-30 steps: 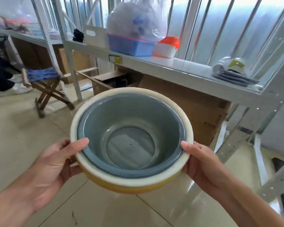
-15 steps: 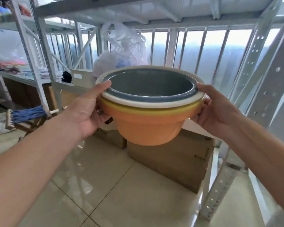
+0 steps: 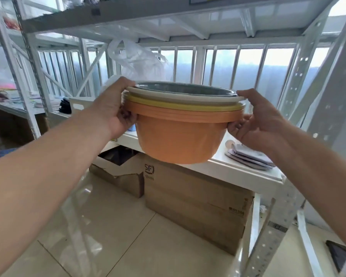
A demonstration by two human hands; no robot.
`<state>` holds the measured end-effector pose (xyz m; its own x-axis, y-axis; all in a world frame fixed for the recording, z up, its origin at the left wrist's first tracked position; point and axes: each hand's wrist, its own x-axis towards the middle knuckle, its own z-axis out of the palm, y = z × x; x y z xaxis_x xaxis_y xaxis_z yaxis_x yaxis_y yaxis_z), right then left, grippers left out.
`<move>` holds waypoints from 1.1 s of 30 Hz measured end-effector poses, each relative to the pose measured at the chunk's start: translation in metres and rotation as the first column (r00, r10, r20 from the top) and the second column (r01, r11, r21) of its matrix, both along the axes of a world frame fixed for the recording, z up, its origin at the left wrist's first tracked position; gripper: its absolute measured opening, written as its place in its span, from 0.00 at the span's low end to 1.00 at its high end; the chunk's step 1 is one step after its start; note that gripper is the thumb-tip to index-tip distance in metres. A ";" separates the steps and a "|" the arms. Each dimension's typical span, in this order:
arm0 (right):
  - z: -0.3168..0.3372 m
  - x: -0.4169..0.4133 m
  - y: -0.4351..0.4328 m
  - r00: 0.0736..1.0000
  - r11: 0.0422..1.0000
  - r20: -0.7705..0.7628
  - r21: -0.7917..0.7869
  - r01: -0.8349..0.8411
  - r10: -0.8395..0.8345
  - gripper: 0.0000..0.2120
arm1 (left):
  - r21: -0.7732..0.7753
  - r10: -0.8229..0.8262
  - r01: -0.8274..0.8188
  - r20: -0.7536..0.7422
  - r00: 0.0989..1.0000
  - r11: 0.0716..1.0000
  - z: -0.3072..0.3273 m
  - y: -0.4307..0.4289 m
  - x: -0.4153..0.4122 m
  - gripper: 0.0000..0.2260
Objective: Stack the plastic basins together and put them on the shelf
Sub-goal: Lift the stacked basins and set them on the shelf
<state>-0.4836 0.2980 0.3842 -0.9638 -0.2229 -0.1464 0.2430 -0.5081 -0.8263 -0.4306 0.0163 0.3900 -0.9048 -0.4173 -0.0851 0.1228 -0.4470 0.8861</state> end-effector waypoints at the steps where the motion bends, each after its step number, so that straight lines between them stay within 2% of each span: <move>1: 0.000 -0.005 0.002 1.000 1.000 0.006 0.002 0.008 -0.008 0.15 | 0.022 0.000 0.000 -0.001 1.000 1.000 -0.002 0.004 -0.007 0.13; 5: -0.010 -0.031 0.009 0.997 0.999 0.062 0.039 0.037 -0.039 0.13 | 0.010 -0.022 0.021 0.030 0.999 1.000 -0.017 0.022 -0.030 0.07; 10: -0.025 -0.064 0.014 0.994 0.997 0.080 0.031 0.065 -0.068 0.13 | -0.035 -0.027 0.028 0.027 0.999 0.999 -0.031 0.030 -0.052 0.08; 15: -0.047 -0.065 0.009 0.982 0.975 0.112 -0.149 0.167 -0.151 0.19 | 0.069 -0.012 0.018 -0.082 0.997 0.997 -0.044 0.040 -0.052 0.15; 17: -0.062 -0.043 0.003 0.979 0.968 0.045 -0.152 0.201 -0.196 0.16 | 0.036 0.038 -0.034 -0.119 0.992 0.999 -0.063 0.053 -0.038 0.17; 19: -0.081 -0.014 -0.010 0.961 0.968 -0.141 0.043 0.245 -0.237 0.09 | -0.075 0.080 -0.093 -0.161 0.984 0.993 -0.090 0.077 -0.020 0.13; 20: -0.091 -0.001 -0.018 0.938 0.932 -0.257 0.215 0.291 -0.233 0.07 | -0.161 0.081 -0.111 -0.184 0.980 0.981 -0.105 0.091 -0.011 0.13; 22: -0.111 0.017 -0.033 0.852 0.737 -0.503 0.520 0.433 -0.146 0.08 | -0.456 0.039 -0.126 -0.194 0.980 0.881 -0.131 0.114 0.000 0.19; 24: -0.127 0.019 -0.045 0.778 0.590 -0.628 0.628 0.507 0.001 0.15 | -0.706 -0.029 -0.104 -0.174 0.984 0.700 -0.146 0.130 -0.002 0.23; 27: -0.132 0.003 -0.053 0.793 0.484 -0.606 0.712 0.509 0.058 0.28 | -0.812 -0.101 -0.002 -0.074 0.992 0.583 -0.149 0.141 -0.015 0.24; 29: -0.131 -0.014 -0.054 0.801 0.413 -0.588 0.760 0.501 0.110 0.31 | -0.857 -0.098 0.025 -0.030 0.995 0.514 -0.150 0.137 -0.030 0.25; 31: -0.127 -0.029 -0.054 0.805 0.370 -0.562 0.800 0.472 0.189 0.27 | -0.888 -0.111 0.060 0.011 0.994 0.455 -0.148 0.130 -0.045 0.26; 33: -0.119 -0.040 -0.058 0.829 0.313 -0.512 0.844 0.435 0.228 0.20 | -0.910 -0.128 0.096 0.048 0.991 0.404 -0.147 0.124 -0.061 0.27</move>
<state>-0.5241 0.2404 0.2656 -0.9471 -0.1541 0.2814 -0.3109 0.6582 -0.6857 -0.4912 0.1408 0.2430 -0.9446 -0.1298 0.3014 0.1648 0.6065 0.7779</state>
